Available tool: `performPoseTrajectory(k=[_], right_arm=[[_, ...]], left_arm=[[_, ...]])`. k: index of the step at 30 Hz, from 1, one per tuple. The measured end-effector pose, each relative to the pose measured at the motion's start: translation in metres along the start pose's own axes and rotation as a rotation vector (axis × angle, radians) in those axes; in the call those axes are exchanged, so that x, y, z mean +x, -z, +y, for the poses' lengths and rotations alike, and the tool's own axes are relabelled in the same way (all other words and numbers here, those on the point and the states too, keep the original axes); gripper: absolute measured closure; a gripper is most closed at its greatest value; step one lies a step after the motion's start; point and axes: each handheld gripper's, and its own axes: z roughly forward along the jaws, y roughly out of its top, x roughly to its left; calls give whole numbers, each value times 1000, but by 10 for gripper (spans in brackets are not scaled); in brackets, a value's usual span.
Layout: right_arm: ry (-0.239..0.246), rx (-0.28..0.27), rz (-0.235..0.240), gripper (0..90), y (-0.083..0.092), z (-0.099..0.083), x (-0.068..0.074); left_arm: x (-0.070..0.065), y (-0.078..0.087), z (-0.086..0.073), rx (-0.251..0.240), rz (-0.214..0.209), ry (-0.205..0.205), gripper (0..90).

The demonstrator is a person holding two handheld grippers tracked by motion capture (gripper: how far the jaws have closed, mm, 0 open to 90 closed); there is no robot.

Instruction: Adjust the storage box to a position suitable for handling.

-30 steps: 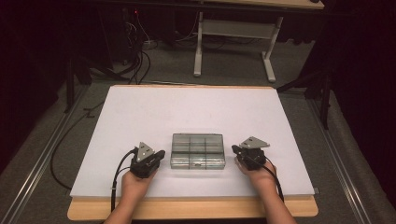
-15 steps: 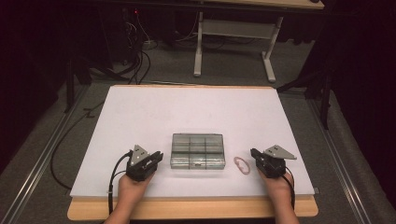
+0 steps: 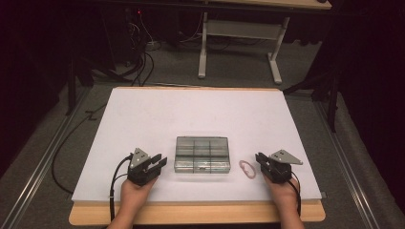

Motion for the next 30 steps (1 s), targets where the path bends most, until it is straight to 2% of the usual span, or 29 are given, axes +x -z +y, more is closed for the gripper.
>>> performPoseTrajectory(k=[3,8,13,18,24,30], right_arm=[[0,1,-2,808,0,0,0],[-4,2,-1,803,0,0,0],[-5,3,2,799,0,0,-1],[-2,3,3,795,0,0,0],[2,5,3,793,0,0,0],[5,5,0,789,0,0,0]], left_arm=[[-1,0,0,-6,0,-5,670],[-6,5,-2,-46,-15,-51,668],[-14,11,-3,-32,-54,-65,715],[-22,18,-6,-29,-100,-69,799],[-27,17,-8,-19,-124,-69,861],[-33,16,-9,-11,-137,-102,886]])
